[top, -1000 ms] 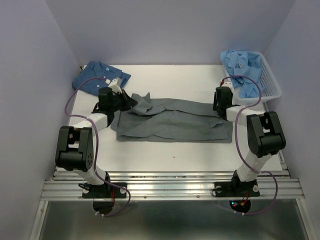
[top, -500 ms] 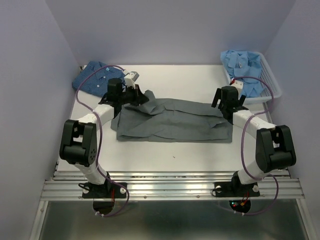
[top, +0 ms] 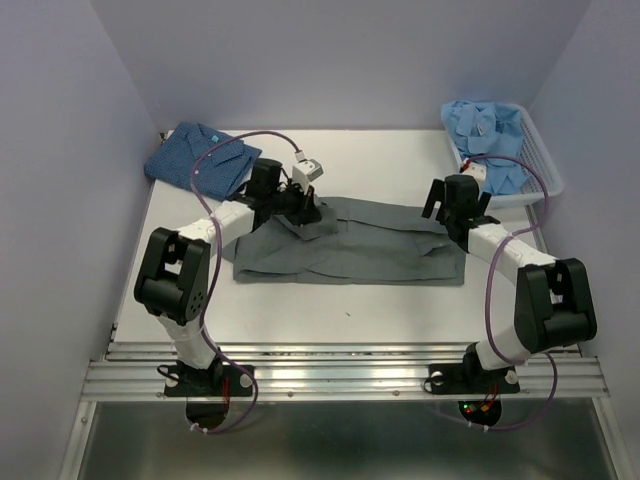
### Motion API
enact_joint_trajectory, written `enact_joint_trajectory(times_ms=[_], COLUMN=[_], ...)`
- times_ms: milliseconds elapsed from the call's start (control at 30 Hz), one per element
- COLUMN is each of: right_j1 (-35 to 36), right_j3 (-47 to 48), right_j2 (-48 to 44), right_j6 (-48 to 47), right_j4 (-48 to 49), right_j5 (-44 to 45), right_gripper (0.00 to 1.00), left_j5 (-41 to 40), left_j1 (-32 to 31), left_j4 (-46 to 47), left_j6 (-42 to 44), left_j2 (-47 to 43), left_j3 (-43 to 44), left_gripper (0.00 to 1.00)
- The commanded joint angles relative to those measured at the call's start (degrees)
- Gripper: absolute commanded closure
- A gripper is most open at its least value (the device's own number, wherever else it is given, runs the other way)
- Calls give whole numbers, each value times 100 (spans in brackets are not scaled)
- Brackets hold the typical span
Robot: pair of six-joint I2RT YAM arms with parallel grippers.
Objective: Fold and stack the long sleeve shirts
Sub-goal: Fold the shirt
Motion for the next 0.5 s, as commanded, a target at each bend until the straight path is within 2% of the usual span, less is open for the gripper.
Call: enact_joint_trajectory(times_ms=[0,33,100,133,167,200,300,467], right_j1=[-5,-5,-5,-5,-5,-5,-5,311], right_j3=[-41,-32,3,12,30,38,30,302], right_j2=[-222,-222,-222,-204,-204,-195,-213,-117], right_j6=[15,6,-64,-91,-152,-283,-547,-890], right_j4=[84,84,84,84,93,128,321,558], right_j5=[-188,-249,-363,-495,-626,-776,-1687,-2708], right_gripper=[0,0,0,0,0,0,0,0], left_j5=[-428,-594,-761,-936,-1025,-1139,-1736,-2703], left_j1=[-44,-44,-44,-44,-44,-44,-44,-26], left_j4=[33,60,104,104,104,95,-10,-20], left_j6=[-33,-216,-402,-550,-604,-666,-921,-1368], left_j2=[-241,-241,-284,-319,-363,-512,-976,-1892], left_j3=[-346,-390,-469,-504,-522,-574,-662,-899], left_gripper=[100,94,72,50,13,1,1,1])
